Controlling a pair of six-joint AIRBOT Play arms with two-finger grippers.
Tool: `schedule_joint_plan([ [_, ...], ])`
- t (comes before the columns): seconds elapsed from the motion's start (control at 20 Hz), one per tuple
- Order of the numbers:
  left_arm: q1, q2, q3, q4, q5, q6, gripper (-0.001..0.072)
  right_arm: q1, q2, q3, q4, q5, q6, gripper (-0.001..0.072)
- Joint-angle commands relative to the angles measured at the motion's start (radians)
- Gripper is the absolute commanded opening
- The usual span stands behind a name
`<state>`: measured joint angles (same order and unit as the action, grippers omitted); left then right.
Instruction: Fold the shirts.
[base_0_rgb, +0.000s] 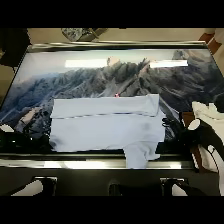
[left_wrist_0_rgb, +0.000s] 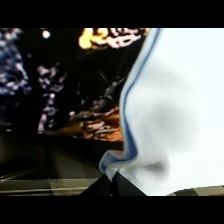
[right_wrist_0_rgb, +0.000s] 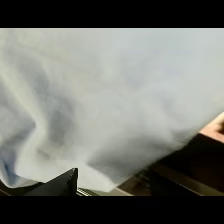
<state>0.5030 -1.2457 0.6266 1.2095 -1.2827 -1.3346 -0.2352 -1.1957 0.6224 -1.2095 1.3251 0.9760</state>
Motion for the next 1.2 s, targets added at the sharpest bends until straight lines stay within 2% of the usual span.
schedule_joint_plan([
  [0.0, 0.000, 0.002, 0.001, 0.002, 0.035, 0.012, 0.0026, 0.002, 0.013, -0.060, 0.029, -0.086, 0.045, 0.0524],
  [0.1, 0.000, 0.002, 0.001, 0.002, 0.037, 0.012, 0.0027, 0.002, 0.013, -0.071, 0.048, -0.085, 0.077, 0.0481],
  [0.15, 0.000, 0.002, 0.001, 0.002, 0.040, 0.013, 0.0026, 0.002, 0.013, -0.078, 0.045, -0.085, 0.085, 0.0346],
  [0.2, 0.000, 0.002, 0.002, 0.002, 0.043, 0.031, 0.0026, 0.002, 0.013, -0.077, 0.039, -0.083, 0.087, 0.0090],
  [0.25, 0.000, 0.002, 0.005, 0.003, 0.043, 0.038, 0.0026, 0.002, 0.016, -0.069, 0.042, -0.073, 0.073, 0.0058],
  [0.35, 0.000, 0.008, 0.042, -0.005, 0.040, 0.047, 0.0024, 0.002, 0.044, -0.029, 0.043, -0.051, 0.020, 0.0056],
  [0.45, -0.001, 0.042, 0.117, -0.042, 0.037, 0.071, 0.0023, 0.002, 0.089, 0.057, 0.043, -0.034, 0.011, 0.0056],
  [0.65, -0.066, 0.050, 0.317, -0.113, 0.037, 0.008, 0.0020, 0.004, 0.077, 0.308, 0.070, -0.044, 0.040, 0.0055],
  [0.75, -0.116, -0.008, 0.428, -0.114, 0.078, -0.046, 0.0020, 0.004, -0.007, 0.439, 0.087, -0.096, 0.061, 0.0055],
  [0.95, -0.140, -0.244, 0.711, -0.135, 0.071, -0.122, 0.0021, 0.004, -0.256, 0.676, 0.192, -0.230, 0.087, 0.0055],
  [1.15, -0.171, -0.480, 0.943, -0.204, 0.053, -0.132, 0.0022, 0.004, -0.477, 0.813, 0.352, -0.336, 0.095, 0.0056],
])
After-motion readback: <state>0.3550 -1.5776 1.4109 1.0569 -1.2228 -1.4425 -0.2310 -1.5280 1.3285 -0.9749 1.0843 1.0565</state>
